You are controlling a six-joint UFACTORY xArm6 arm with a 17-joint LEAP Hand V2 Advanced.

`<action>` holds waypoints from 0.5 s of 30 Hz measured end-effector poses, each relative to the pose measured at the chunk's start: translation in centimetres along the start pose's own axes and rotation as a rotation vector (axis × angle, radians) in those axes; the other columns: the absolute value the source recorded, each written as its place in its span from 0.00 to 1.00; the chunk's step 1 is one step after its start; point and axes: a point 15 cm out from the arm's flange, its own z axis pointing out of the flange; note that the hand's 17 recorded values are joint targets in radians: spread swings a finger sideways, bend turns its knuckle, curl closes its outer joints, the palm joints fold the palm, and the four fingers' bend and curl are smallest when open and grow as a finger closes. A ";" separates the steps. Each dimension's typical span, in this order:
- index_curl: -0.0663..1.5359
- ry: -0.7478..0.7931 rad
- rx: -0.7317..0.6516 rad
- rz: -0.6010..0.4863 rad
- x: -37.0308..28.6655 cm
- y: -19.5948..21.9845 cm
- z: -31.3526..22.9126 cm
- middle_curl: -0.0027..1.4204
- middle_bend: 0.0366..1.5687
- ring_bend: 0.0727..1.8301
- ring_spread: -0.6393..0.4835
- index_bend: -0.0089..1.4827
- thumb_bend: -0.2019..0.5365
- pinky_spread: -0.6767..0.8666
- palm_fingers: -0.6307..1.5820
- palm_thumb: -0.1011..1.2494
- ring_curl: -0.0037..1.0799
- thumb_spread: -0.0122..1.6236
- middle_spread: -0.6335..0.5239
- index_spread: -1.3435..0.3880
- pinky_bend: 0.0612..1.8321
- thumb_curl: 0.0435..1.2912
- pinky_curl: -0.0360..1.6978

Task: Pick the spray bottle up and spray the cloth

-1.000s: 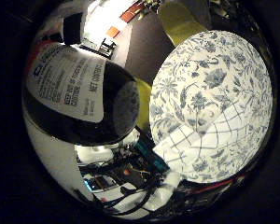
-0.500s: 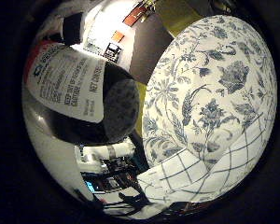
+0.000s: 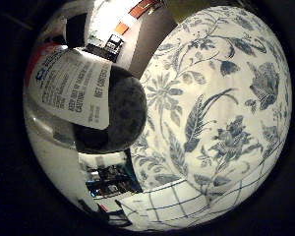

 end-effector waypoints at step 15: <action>0.48 0.073 0.011 0.001 4.0 -1.1 5.2 0.39 0.85 0.79 0.44 0.79 0.25 0.30 0.83 0.83 0.53 0.58 0.49 0.67 0.53 0.63 0.74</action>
